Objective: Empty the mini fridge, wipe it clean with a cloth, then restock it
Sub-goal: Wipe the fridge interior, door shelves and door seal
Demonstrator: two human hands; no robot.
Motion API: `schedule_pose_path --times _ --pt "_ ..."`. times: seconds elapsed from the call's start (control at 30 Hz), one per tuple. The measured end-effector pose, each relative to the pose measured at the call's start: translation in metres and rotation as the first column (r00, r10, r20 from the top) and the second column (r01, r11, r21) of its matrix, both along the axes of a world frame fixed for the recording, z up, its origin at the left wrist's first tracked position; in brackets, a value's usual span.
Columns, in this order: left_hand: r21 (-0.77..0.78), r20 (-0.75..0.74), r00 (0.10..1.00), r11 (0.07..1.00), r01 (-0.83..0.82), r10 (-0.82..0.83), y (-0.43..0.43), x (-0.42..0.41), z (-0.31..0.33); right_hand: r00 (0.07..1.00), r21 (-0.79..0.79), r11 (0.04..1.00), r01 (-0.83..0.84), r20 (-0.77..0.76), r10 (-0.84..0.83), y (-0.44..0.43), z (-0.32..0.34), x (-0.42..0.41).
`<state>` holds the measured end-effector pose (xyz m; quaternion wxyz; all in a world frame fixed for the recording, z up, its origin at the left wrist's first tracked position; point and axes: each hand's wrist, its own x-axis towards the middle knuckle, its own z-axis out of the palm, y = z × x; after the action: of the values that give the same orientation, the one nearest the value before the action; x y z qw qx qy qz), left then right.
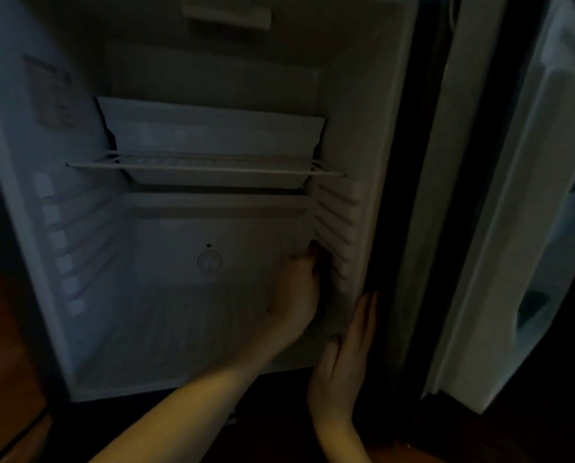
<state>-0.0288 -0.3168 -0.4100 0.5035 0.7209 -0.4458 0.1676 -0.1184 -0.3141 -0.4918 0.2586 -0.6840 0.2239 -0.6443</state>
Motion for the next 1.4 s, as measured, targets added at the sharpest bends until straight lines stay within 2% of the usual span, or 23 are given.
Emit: schedule_pose_path --times 0.07,0.13,0.2,0.3,0.43,0.5,0.57,0.63,0.67,0.73,0.8,0.87,1.03,1.13,1.23,1.3,1.4 --pt "0.020 0.066 0.994 0.996 0.084 -0.085 0.019 -0.021 -0.006 1.000 -0.010 1.000 -0.023 -0.015 0.023 -0.001 -0.001 0.001" --pt "0.096 0.190 0.979 0.994 0.057 -0.074 0.035 -0.043 -0.009 0.997 0.016 1.000 -0.014 -0.080 0.016 -0.005 -0.002 0.000" --pt "0.153 0.231 0.970 0.988 0.034 -0.069 0.037 -0.053 -0.012 0.991 0.058 0.998 0.027 -0.133 -0.019 -0.006 -0.002 -0.001" --pt "0.065 0.136 0.989 0.997 0.050 -0.058 0.030 -0.048 -0.020 0.997 0.023 1.000 0.014 -0.081 -0.012 -0.002 0.000 -0.004" --pt "-0.072 -0.017 0.989 0.986 0.149 -0.150 0.011 -0.024 -0.027 1.000 0.032 0.999 -0.023 -0.018 0.024 0.001 0.003 -0.003" --pt "-0.060 -0.094 0.994 0.997 0.054 -0.060 -0.005 -0.004 -0.017 1.000 0.055 0.998 -0.018 -0.011 0.018 0.005 0.003 -0.002" --pt "0.017 -0.100 0.990 0.995 -0.100 0.101 -0.018 0.014 -0.005 1.000 0.041 0.999 0.005 0.013 -0.005 0.006 0.003 -0.001" --pt "0.092 -0.106 0.981 0.984 -0.156 0.165 -0.020 0.018 0.008 0.999 0.033 0.999 0.017 0.040 -0.019 0.005 0.004 0.001" --pt "0.154 -0.085 0.976 0.970 -0.186 0.200 -0.018 0.016 0.011 0.999 0.028 0.999 0.024 0.039 -0.025 0.005 0.004 0.001" --pt "0.177 0.071 0.976 0.960 -0.217 0.207 -0.009 0.001 0.011 0.999 0.021 0.999 0.031 0.041 -0.032 0.006 0.005 0.001" --pt "0.158 0.197 0.972 0.974 -0.161 0.128 0.006 -0.017 0.005 0.999 0.033 0.999 0.015 0.036 -0.016 0.007 0.006 0.001" --pt "0.188 0.221 0.974 0.978 -0.095 0.053 0.019 -0.033 0.000 1.000 0.047 0.999 0.011 0.022 -0.012 0.005 0.004 0.001" --pt "0.187 0.093 0.995 0.981 -0.040 0.023 0.015 -0.023 -0.002 1.000 0.055 0.998 0.018 -0.015 -0.017 0.006 0.003 -0.002" --pt "0.251 -0.033 0.984 0.954 -0.163 0.176 -0.002 -0.004 0.008 1.000 0.060 0.998 0.030 -0.013 -0.029 0.007 0.003 -0.001" --pt "0.260 -0.067 0.972 0.945 -0.200 0.225 -0.008 0.000 0.020 1.000 0.063 0.998 0.030 -0.008 -0.030 0.006 0.004 0.000" --pt "0.251 -0.101 0.976 0.954 -0.163 0.193 0.000 -0.009 0.017 1.000 0.053 0.998 0.026 -0.009 -0.026 0.007 0.004 0.000" --pt "0.247 -0.032 0.997 0.968 -0.055 0.065 0.026 -0.043 0.008 1.000 0.035 0.999 0.014 -0.010 -0.014 0.005 0.003 -0.001"
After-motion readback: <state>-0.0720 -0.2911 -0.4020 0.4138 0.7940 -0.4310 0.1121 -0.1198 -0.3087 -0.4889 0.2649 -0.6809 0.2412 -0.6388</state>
